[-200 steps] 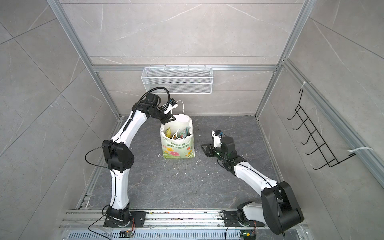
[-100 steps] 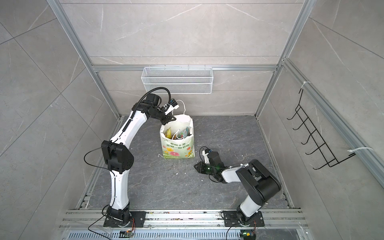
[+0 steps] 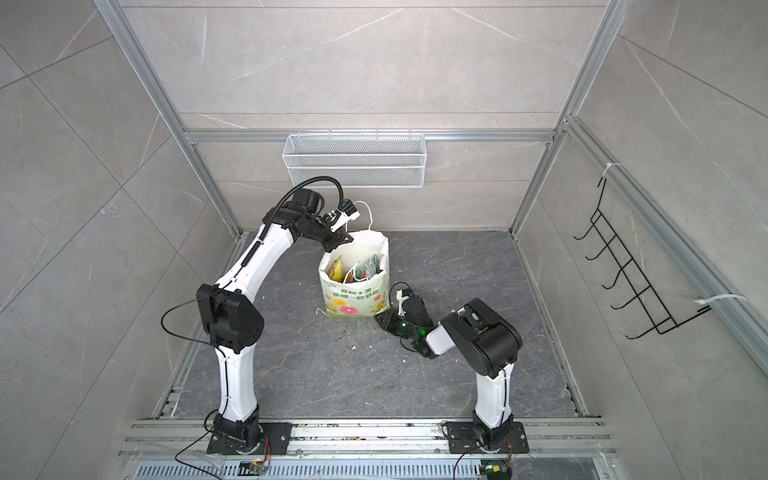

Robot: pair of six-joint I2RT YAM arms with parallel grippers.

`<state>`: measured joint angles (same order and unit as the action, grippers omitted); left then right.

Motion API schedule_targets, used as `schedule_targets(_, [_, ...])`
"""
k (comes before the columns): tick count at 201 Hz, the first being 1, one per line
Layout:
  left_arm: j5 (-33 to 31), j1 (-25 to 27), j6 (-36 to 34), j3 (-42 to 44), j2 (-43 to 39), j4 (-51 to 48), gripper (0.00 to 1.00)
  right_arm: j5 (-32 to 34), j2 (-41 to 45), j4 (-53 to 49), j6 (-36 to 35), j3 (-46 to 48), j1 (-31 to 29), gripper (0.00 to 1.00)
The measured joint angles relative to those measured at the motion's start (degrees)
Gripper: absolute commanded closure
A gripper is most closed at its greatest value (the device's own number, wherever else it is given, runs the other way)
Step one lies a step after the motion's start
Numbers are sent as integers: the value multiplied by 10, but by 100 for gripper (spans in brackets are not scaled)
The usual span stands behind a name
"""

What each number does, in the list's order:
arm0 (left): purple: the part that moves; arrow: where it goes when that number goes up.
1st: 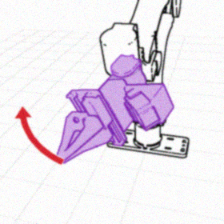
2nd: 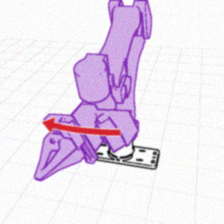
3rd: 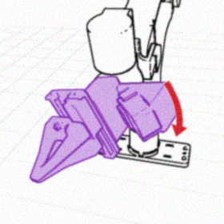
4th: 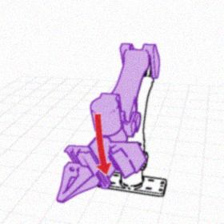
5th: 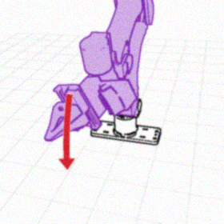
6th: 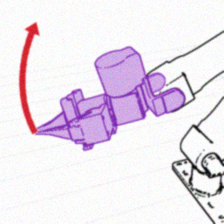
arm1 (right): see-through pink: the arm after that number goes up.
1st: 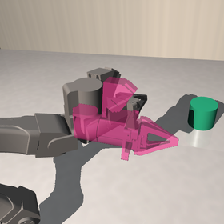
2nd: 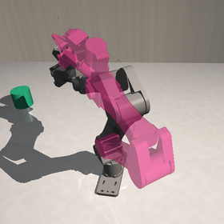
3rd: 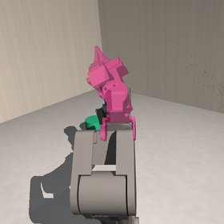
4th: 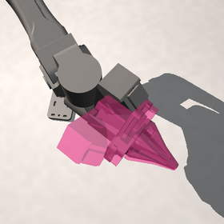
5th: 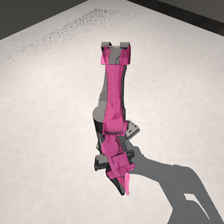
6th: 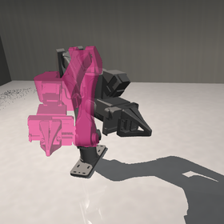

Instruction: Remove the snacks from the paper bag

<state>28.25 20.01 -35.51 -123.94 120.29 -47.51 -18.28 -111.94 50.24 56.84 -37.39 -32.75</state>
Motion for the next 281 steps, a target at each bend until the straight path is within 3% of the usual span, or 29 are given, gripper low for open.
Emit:
schedule_targets(99, [-49,-1,1,16,-29,61,100,78,-136,9,38,-199,1,74])
schedule_targets(149, [-74,5,3,182,-129,141,100,93,-161,-33,34,-259,17,72])
schedule_targets(179, [-90,26,12,282,-200,191,100,90,-157,-40,33,-254,35,64])
schedule_targets(224, [-105,54,40,373,-267,237,100,82,-76,-90,-10,-174,45,56])
schedule_targets(262, [-116,70,62,407,-286,263,100,140,80,-291,-112,-130,45,46])
schedule_targets(266, [-116,71,65,413,-289,267,100,148,102,-315,-127,-130,45,43])
schedule_targets(275, [-117,74,71,422,-292,273,100,169,150,-363,-159,-131,46,24])
schedule_targets(281, [-117,75,75,426,-293,275,100,180,181,-391,-175,-132,46,28])
